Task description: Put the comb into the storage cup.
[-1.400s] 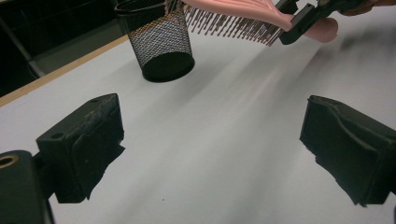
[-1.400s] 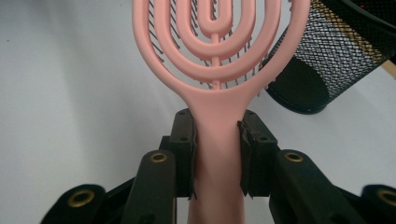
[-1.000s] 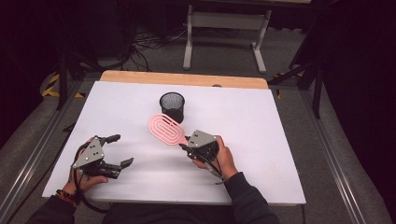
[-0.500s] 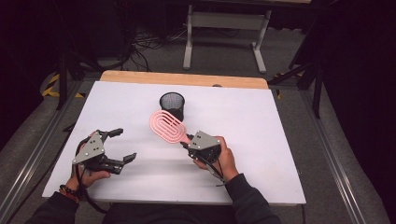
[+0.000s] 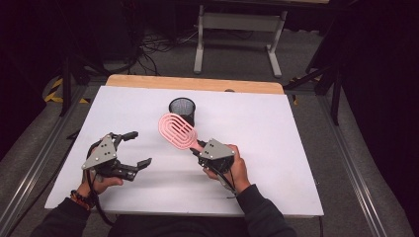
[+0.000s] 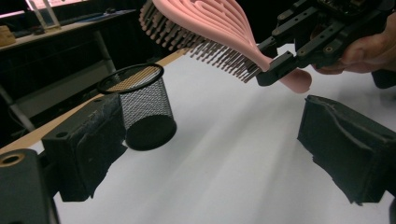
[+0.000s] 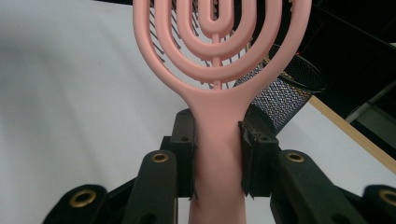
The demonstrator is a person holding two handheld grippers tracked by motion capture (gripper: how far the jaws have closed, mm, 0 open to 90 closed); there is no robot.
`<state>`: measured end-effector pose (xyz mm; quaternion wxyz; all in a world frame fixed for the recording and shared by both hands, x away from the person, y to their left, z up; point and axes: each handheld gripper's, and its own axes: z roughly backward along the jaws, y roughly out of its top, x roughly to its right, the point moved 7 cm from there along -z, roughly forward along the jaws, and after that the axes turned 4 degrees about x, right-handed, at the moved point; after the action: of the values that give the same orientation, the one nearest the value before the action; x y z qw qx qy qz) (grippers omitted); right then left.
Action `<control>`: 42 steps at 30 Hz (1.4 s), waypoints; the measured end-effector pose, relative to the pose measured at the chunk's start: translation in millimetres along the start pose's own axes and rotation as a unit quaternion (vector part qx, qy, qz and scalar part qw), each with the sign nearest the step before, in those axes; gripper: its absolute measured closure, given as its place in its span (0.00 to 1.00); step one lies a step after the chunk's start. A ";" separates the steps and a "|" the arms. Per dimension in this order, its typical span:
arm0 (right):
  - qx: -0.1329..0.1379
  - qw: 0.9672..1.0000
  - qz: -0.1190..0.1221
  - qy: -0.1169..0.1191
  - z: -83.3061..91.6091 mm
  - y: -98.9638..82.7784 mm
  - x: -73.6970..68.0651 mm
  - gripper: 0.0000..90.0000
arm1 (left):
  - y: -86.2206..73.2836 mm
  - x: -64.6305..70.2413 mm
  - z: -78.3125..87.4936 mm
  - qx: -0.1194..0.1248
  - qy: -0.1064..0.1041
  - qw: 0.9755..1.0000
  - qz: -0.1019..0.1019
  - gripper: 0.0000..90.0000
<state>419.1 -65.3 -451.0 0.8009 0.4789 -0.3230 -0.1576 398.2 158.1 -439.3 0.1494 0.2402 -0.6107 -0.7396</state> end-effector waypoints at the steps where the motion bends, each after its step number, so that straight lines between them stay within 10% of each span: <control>1: 0.001 1.000 0.001 -0.001 0.1 0.3 0.0 0.78 | 0.9 1.1 -2.5 -0.002 -0.002 1.000 0.001 0.10; 11: 0.020 1.000 -0.004 -0.018 0.8 3.8 -2.6 0.78 | 14.0 8.3 -29.7 0.005 -0.012 0.999 0.034 0.14; 24: 0.034 0.999 -0.006 -0.036 -1.2 4.8 -5.8 0.78 | 30.3 10.7 -59.6 0.032 -0.023 0.992 0.117 0.19; 33: 0.036 0.998 -0.002 -0.043 -4.7 3.4 -9.6 0.78 | 33.8 8.4 -69.0 0.052 -0.030 0.986 0.155 0.42; 35: 0.036 0.998 -0.004 -0.045 -4.8 2.7 -9.1 0.78 | 33.7 5.3 -69.3 0.059 -0.038 0.981 0.180 0.49; 42: 0.035 0.998 0.010 -0.052 -6.8 2.7 -11.5 0.78 | 37.6 7.5 -70.3 0.073 -0.049 0.980 0.179 0.63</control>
<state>414.9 -53.0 -455.1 0.7671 0.4948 -0.3746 -0.1629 427.0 87.9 -413.7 0.2310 0.1006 -0.7027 -0.6654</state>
